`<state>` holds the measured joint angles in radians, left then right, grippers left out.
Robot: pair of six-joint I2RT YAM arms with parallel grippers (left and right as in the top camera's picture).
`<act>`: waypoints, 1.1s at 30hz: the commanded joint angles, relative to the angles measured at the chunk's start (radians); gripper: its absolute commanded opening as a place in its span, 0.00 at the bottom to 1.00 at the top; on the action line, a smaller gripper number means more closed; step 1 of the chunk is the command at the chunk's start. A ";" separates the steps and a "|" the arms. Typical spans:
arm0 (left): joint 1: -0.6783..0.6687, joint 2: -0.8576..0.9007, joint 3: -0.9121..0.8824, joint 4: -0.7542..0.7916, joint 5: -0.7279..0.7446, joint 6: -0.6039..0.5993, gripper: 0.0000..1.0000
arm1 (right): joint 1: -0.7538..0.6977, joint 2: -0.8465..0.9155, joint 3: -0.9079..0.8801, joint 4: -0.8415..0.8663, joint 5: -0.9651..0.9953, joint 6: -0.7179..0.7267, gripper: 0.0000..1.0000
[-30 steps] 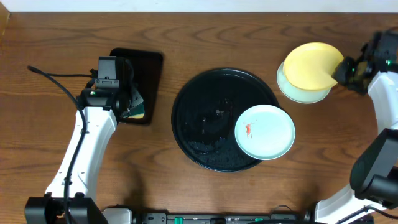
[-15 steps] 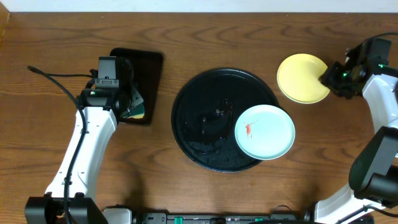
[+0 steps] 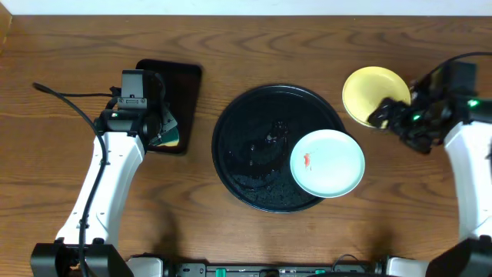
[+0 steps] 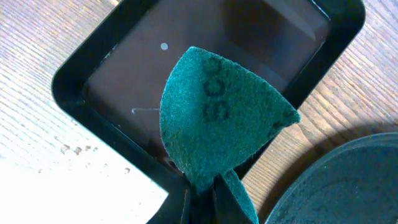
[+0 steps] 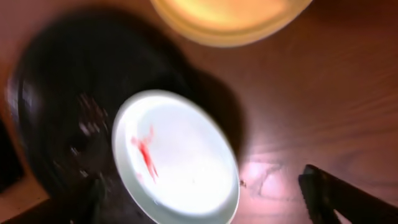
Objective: Clean dirty plates on tray and stack at the side
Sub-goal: 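Grasp the last pale green plate's rim with the right gripper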
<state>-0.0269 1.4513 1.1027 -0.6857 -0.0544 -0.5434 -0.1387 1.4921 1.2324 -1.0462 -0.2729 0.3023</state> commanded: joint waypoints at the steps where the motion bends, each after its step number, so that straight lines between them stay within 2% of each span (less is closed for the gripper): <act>1: 0.003 0.006 -0.005 -0.002 0.004 -0.018 0.08 | 0.068 0.012 -0.127 0.031 0.044 0.027 0.99; 3: 0.003 0.006 -0.006 -0.005 0.004 -0.018 0.08 | 0.098 0.011 -0.209 0.080 0.110 0.097 0.96; 5: 0.003 0.006 -0.006 -0.006 0.004 -0.017 0.07 | 0.110 0.011 -0.254 0.100 0.185 0.142 0.82; 7: 0.003 0.006 -0.006 -0.006 0.003 -0.014 0.08 | 0.114 0.011 -0.277 0.108 0.223 0.163 0.74; 15: 0.003 0.006 -0.006 -0.005 0.003 -0.015 0.07 | 0.122 0.011 -0.326 0.130 0.216 0.161 0.74; 17: 0.003 0.006 -0.006 -0.004 0.003 -0.015 0.07 | 0.133 0.011 -0.352 0.158 0.212 0.161 0.72; 20: 0.003 0.006 -0.006 -0.004 0.003 -0.015 0.08 | 0.152 0.011 -0.386 0.205 0.193 0.162 0.58; 23: 0.003 0.006 -0.006 -0.005 0.003 -0.015 0.07 | 0.163 0.011 -0.394 0.237 0.156 0.162 0.38; 25: 0.003 0.006 -0.006 -0.005 0.003 -0.015 0.08 | 0.169 0.011 -0.393 0.251 0.143 0.161 0.31; 26: 0.003 0.006 -0.006 -0.005 0.003 -0.015 0.07 | 0.172 0.011 -0.393 0.258 0.140 0.161 0.24; 28: 0.003 0.006 -0.006 -0.005 0.003 -0.015 0.08 | 0.179 0.011 -0.393 0.265 0.140 0.161 0.04; 29: 0.003 0.006 -0.006 -0.005 0.003 -0.015 0.07 | 0.184 0.011 -0.393 0.267 0.139 0.161 0.01; 33: 0.003 0.006 -0.006 -0.005 0.003 -0.015 0.08 | 0.219 0.011 -0.388 0.278 0.103 0.151 0.01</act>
<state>-0.0269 1.4513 1.1027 -0.6891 -0.0509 -0.5503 0.0490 1.5017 0.8417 -0.7727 -0.1299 0.4629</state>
